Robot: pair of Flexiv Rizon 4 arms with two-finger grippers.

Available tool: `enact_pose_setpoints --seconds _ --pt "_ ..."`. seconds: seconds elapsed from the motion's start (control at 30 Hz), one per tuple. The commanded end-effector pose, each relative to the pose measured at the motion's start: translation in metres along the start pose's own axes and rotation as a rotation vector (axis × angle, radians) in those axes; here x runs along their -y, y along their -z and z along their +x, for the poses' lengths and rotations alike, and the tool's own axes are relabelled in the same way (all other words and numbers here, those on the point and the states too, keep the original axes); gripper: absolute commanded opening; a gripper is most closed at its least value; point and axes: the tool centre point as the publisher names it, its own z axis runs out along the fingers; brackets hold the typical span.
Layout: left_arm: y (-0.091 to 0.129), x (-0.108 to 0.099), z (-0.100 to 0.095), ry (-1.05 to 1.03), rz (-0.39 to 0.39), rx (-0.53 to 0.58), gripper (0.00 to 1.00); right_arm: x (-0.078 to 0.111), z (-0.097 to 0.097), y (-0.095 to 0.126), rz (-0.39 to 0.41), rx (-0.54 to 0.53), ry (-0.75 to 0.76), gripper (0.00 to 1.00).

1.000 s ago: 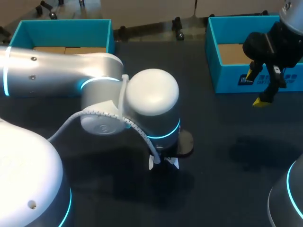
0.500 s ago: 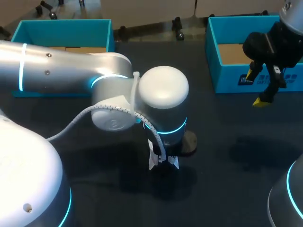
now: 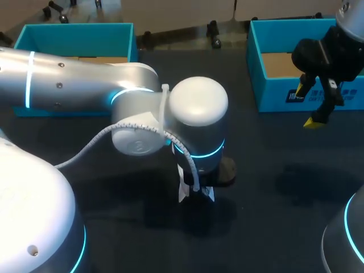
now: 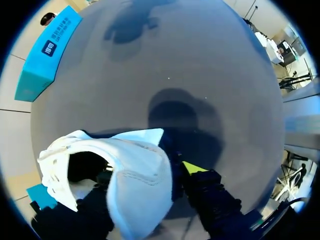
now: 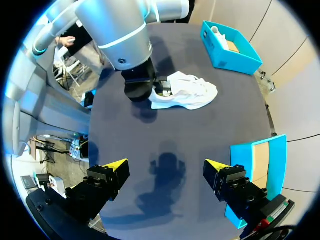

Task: Take the shoe out of the shoebox, open the shoe tongue, remove and reinsert the insole, then place the shoe into the shoebox

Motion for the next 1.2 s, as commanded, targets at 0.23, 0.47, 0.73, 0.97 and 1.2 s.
enact_pose_setpoints --seconds 0.23,0.47,0.73,0.97,1.2 --pt "0.004 -0.011 0.004 -0.002 -0.012 -0.052 0.28 -0.001 -0.002 -0.001 0.004 -0.003 -0.001 1.00" --pt "0.018 -0.015 0.007 0.005 -0.010 -0.101 0.00 -0.001 -0.002 -0.001 0.004 -0.003 -0.001 1.00" --pt "0.053 -0.018 0.008 0.033 -0.085 -0.127 0.00 -0.001 -0.002 -0.001 0.004 -0.003 -0.001 1.00" --pt "0.083 -0.023 -0.003 0.105 -0.124 -0.197 0.00 -0.001 -0.002 -0.001 0.004 -0.003 -0.001 1.00" --pt "0.113 -0.024 -0.015 0.118 -0.097 -0.211 0.00 -0.001 -0.002 -0.001 0.004 -0.003 -0.001 1.00"
